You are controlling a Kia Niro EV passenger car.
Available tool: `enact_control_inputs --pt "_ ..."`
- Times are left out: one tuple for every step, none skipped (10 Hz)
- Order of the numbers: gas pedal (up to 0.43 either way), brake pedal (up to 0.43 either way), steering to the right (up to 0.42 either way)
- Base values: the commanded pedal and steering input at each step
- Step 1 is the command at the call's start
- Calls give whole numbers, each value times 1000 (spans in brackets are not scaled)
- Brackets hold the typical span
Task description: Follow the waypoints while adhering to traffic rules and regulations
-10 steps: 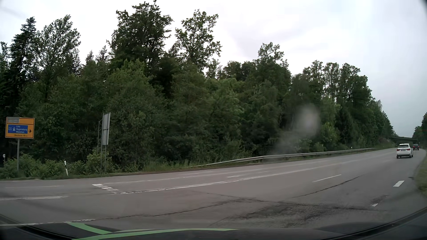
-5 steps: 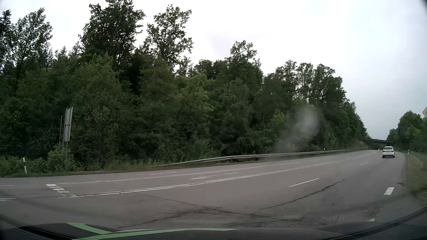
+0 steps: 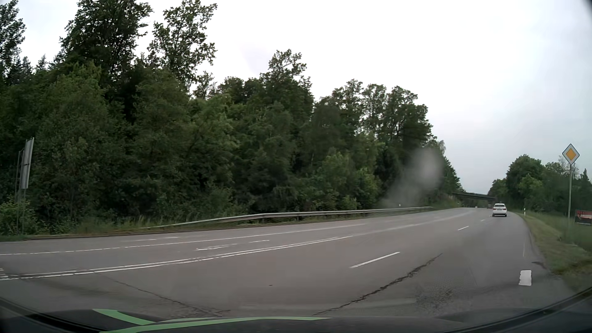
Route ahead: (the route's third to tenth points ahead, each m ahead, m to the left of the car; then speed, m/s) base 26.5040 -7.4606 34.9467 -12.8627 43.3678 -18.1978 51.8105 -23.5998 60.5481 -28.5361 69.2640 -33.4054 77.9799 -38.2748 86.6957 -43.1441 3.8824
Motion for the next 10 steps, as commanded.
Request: enact_control_inputs --pt "268 0 364" --pt "268 0 356" --pt "268 0 350" --pt "268 0 345" --pt "268 0 338" --pt "280 0 331" --pt "287 0 324" --pt "287 0 297" --pt "287 0 269" --pt "287 0 251"
